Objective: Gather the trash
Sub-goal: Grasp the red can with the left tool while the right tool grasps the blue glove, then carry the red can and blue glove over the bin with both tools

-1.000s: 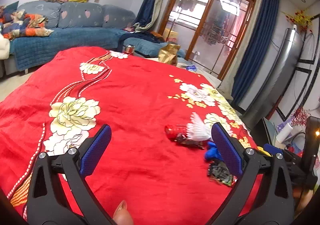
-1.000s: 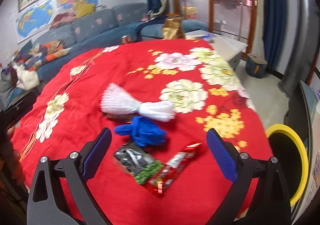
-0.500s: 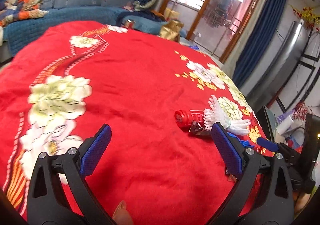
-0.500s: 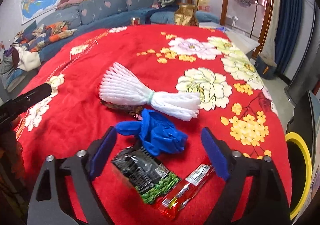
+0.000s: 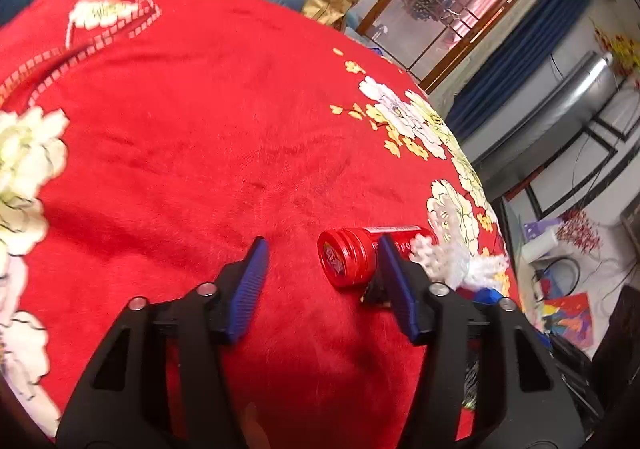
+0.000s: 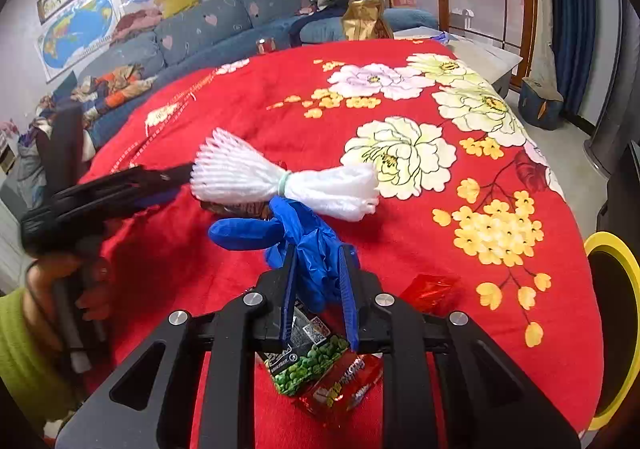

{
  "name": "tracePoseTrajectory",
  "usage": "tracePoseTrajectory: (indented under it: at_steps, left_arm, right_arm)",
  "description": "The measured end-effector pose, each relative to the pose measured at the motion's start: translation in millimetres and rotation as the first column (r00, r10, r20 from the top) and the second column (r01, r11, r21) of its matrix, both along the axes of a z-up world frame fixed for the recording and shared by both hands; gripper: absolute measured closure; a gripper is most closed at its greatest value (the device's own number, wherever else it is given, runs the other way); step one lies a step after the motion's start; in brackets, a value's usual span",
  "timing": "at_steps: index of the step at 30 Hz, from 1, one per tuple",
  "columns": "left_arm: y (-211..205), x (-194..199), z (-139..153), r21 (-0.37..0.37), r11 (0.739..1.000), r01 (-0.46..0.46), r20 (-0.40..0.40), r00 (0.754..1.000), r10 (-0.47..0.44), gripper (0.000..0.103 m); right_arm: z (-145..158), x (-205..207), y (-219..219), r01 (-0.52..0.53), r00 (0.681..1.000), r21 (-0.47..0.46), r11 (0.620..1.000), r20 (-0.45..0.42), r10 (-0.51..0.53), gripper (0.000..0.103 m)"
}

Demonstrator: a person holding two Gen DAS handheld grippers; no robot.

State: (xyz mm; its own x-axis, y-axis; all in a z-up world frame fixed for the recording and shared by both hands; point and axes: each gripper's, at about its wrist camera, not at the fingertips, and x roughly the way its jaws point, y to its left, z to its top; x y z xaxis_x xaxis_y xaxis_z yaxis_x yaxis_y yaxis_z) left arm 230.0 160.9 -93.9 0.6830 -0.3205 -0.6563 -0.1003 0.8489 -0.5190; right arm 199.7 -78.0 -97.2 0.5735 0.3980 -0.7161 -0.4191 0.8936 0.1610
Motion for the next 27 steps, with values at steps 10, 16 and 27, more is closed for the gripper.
tracePoseTrajectory:
  at_steps: [10,16,27]
  left_arm:
    - [2.8,4.0,-6.8,-0.131,0.991,0.000,-0.007,1.000,-0.001,0.081]
    - [5.3,-4.5,0.6,-0.123,0.992,-0.017,0.006,1.000,0.018,0.098]
    - [14.0,-34.1,30.8,-0.053,0.994,-0.091,0.081,0.992,0.095,0.099]
  right_arm:
    - [9.1,-9.3,-16.3,0.017,1.000,0.052,0.998,0.002,-0.017,0.084]
    - [12.0,-12.1,-20.8,0.024,1.000,0.067,0.997,0.005,-0.025,0.084]
    - [21.5,-19.4,-22.1,0.012,1.000,0.091,0.996,0.028,-0.015,0.085]
